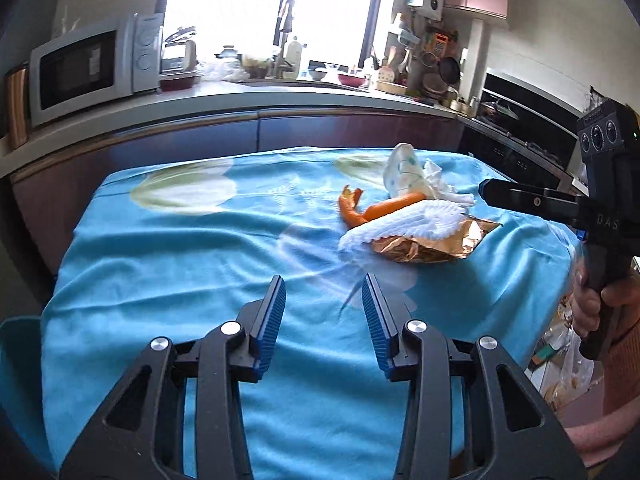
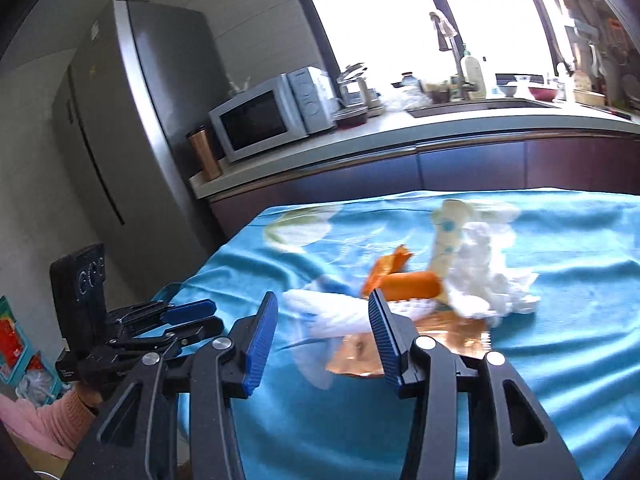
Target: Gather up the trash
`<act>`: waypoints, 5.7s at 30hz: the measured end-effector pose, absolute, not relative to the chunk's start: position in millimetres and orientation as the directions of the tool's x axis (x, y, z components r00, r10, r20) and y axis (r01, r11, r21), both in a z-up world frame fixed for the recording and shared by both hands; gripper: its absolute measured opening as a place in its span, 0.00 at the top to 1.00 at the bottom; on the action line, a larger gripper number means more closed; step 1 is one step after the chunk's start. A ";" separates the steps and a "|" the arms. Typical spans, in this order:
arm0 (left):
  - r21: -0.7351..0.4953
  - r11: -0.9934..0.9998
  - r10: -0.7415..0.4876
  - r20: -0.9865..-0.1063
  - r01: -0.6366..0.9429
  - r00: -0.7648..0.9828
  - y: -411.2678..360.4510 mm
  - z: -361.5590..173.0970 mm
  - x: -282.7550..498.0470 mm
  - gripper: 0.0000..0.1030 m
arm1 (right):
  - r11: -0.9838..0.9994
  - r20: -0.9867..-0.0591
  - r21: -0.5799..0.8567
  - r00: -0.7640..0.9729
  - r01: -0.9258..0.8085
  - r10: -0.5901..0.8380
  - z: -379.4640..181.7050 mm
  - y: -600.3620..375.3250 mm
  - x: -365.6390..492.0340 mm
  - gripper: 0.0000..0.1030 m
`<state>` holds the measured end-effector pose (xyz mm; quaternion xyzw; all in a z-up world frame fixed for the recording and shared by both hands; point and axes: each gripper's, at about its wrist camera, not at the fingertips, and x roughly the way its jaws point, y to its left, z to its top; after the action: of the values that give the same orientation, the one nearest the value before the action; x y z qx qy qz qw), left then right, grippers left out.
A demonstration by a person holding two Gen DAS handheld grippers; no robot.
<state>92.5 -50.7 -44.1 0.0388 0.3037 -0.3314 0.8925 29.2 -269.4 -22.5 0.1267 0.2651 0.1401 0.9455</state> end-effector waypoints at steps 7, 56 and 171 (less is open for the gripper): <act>-0.038 0.732 -0.570 -0.581 0.681 0.581 -106.0 -40.3 105.4 0.60 | 0.973 -0.524 0.222 0.835 -0.058 0.169 -40.2 -307.0 45.7 0.44; -0.186 0.687 -0.643 -0.605 0.703 0.468 -90.7 -52.2 92.3 0.57 | 0.942 -0.359 0.296 0.896 -0.156 0.261 3.7 -333.8 20.7 0.99; -0.188 0.966 -0.034 -0.773 -0.177 0.633 279.3 -143.4 122.8 0.68 | 0.616 -0.700 0.344 0.244 -0.708 0.671 -79.2 113.7 170.1 0.68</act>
<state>122.8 279.3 -143.4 -0.1239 0.4264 0.0401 0.8951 170.1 113.7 -79.2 -0.0217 0.4322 0.4374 0.7883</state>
